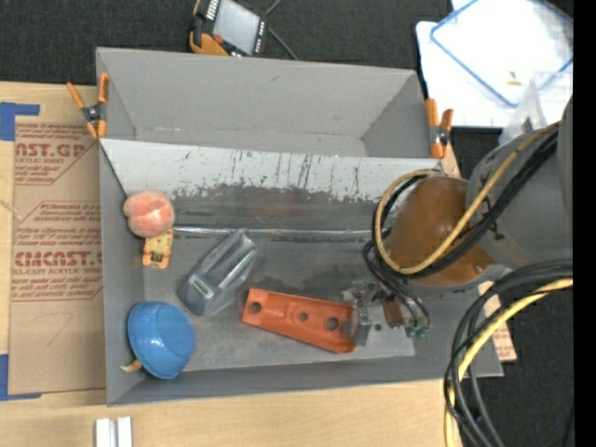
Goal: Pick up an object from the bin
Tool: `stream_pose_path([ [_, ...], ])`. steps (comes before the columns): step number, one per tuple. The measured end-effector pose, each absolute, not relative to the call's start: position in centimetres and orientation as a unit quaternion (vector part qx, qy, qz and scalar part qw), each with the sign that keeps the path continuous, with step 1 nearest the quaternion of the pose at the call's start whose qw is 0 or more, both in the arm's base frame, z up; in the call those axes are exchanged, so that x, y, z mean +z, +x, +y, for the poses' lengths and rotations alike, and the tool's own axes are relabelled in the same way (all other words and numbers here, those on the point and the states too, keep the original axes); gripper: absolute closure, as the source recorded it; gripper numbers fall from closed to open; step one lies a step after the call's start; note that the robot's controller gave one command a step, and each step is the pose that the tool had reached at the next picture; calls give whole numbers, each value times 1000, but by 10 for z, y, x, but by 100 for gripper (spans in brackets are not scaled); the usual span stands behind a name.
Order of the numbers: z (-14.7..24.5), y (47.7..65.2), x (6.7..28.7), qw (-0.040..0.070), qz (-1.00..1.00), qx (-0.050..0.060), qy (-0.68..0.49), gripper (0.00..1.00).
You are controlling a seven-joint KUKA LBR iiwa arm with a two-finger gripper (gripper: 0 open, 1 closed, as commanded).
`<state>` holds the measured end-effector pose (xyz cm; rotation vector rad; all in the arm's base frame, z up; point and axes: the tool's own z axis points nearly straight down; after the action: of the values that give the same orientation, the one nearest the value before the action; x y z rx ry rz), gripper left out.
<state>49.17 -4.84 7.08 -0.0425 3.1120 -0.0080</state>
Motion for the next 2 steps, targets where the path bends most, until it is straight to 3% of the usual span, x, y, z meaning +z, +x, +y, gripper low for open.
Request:
stream_pose_path([
  [1, -70, 487, 90, 15, 1000, -3, -12, 100],
  [2, -31, 495, 70, 14, 1000, -1, -19, 100],
])
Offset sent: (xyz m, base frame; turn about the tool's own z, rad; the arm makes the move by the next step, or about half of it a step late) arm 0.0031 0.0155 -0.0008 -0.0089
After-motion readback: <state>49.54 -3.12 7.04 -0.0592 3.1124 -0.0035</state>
